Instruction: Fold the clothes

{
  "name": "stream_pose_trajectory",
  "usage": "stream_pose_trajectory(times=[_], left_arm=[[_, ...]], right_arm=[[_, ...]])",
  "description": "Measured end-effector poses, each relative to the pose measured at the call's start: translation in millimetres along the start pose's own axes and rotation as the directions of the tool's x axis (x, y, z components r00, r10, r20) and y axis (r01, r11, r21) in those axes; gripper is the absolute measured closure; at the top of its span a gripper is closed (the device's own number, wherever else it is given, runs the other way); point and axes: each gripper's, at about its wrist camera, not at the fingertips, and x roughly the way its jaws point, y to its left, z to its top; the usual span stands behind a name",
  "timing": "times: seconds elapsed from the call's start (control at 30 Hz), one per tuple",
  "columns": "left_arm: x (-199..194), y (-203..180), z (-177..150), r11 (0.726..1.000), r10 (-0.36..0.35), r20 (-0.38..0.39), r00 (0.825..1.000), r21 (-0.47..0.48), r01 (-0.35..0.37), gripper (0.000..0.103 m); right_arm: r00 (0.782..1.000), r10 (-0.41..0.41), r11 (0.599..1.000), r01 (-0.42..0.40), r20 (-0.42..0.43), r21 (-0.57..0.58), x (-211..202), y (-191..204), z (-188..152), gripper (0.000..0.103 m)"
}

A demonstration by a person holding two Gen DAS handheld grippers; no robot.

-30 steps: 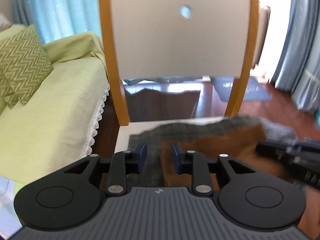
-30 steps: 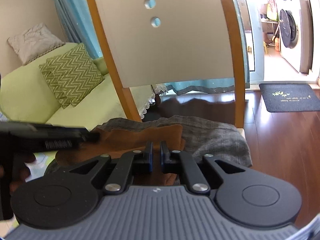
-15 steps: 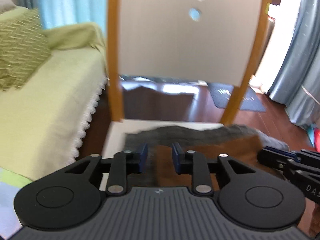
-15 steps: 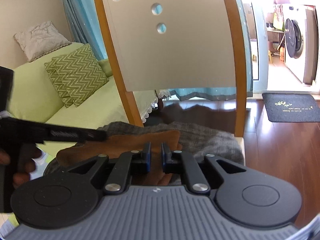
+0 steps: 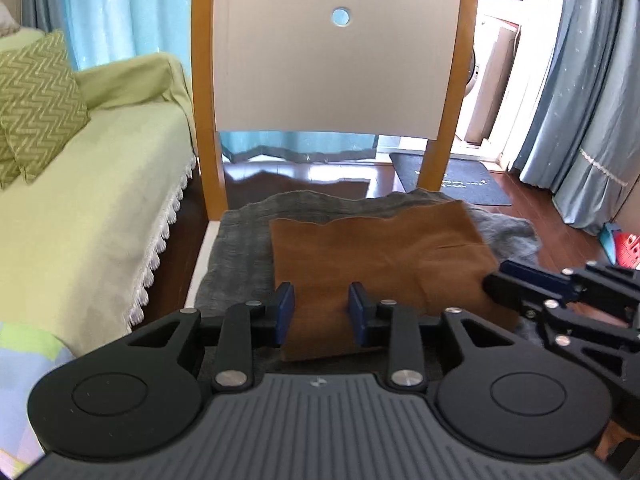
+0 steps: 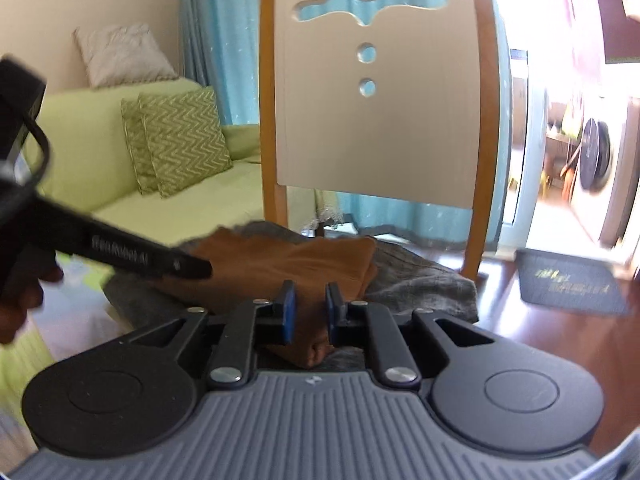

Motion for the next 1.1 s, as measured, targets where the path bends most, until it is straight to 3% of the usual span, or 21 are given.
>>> stream_pose_trajectory(times=[0.1,0.23,0.37,0.5,0.8,0.87,0.93,1.0,1.1], left_arm=[[-1.9,-1.5,-0.2,1.0,-0.002,0.018,1.0,0.025,0.002,0.065],[-26.7,-1.2,4.1,0.999,-0.05,0.027,0.998,0.02,0.049,0.068],[-45.5,-1.3,-4.7,0.994,-0.112,0.01,0.994,-0.003,0.112,0.068],[-29.9,2.7,-13.3,0.995,-0.103,0.0,0.995,0.001,0.103,0.068],[-31.3,6.5,-6.8,0.996,-0.09,0.001,0.996,-0.013,0.09,0.068],[-37.6,6.9,-2.3,0.997,-0.071,-0.008,0.997,-0.017,0.071,0.068],[-45.8,5.6,2.5,0.999,-0.042,-0.031,0.999,-0.021,0.041,0.064],[-51.3,4.0,6.6,1.0,-0.013,-0.07,0.997,-0.028,0.011,0.057],[-61.2,0.8,9.5,0.998,0.04,-0.189,0.981,-0.047,-0.049,0.052]], right_arm=[[1.0,-0.026,0.999,0.027,0.014,-0.027,0.8,2.2,1.0,0.085],[0.996,-0.062,0.996,0.066,0.064,-0.057,-16.8,12.8,13.8,0.085],[0.997,-0.049,0.998,0.05,0.065,-0.023,-29.8,24.8,16.2,0.085],[0.997,-0.078,0.996,0.078,0.005,-0.039,-17.5,28.7,2.8,0.086],[0.996,-0.091,0.996,0.091,-0.007,0.006,-15.0,24.4,6.2,0.085],[0.994,-0.109,0.993,0.109,-0.016,0.047,-22.7,23.7,15.0,0.079],[0.992,-0.127,0.988,0.128,-0.013,0.082,-33.0,24.6,22.5,0.063],[0.99,-0.143,0.982,0.144,-0.015,0.119,-41.4,27.3,27.3,0.052],[0.984,-0.16,0.957,0.174,-0.078,0.231,-54.9,32.8,33.8,0.048]])
